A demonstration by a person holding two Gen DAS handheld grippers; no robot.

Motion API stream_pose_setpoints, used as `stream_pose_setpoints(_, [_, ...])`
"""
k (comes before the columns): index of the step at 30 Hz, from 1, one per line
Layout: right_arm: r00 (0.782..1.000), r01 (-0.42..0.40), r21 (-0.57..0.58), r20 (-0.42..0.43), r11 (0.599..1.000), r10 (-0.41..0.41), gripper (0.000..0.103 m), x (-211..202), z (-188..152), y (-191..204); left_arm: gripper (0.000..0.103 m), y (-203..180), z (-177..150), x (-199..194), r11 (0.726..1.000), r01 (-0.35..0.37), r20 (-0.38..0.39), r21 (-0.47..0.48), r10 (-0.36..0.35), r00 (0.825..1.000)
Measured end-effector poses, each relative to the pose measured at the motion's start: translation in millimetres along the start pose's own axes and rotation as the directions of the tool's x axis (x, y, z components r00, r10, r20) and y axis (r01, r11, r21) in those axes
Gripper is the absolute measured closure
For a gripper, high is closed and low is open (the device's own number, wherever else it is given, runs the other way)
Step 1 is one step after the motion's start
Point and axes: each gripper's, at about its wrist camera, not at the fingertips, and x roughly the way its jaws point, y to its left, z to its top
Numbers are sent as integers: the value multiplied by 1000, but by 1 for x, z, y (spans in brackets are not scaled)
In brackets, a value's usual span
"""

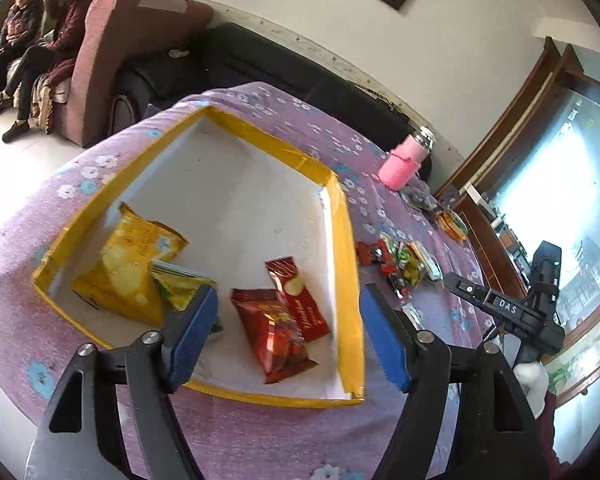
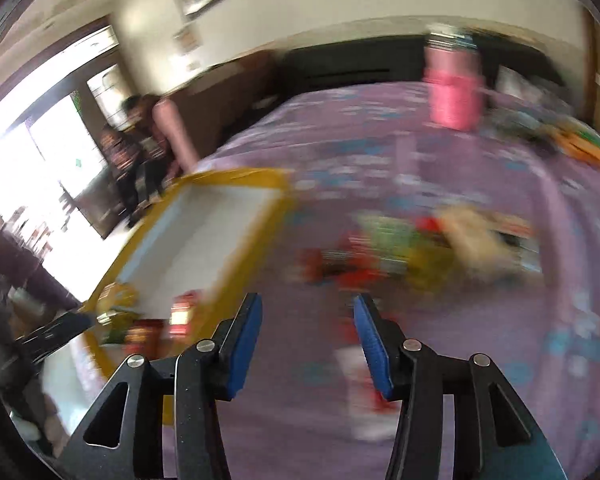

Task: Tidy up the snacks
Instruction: 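Grasp the white-and-red sachet with the right tool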

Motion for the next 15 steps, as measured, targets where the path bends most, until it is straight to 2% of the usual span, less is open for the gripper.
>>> stream_pose_setpoints(3, [999,44,95,-18,994,-43,51,-7,-7,-45,30,-17,-5,9,999,13,-28,30,-12,1000])
stream_pose_setpoints(5, [998,38,104,-44,994,-33,51,-4,-14,-56,30,-32,-9,13,998,21,-44,61,-19,999])
stream_pose_setpoints(10, [993,-3,40,-119,999,8,51,22,-28,-42,30,-68,-17,21,988,38,-83,148,-26,996])
stream_pose_setpoints(15, [993,-7,17,-114,1000,9,51,44,-18,-29,30,-85,-21,24,983,39,-96,179,-22,995])
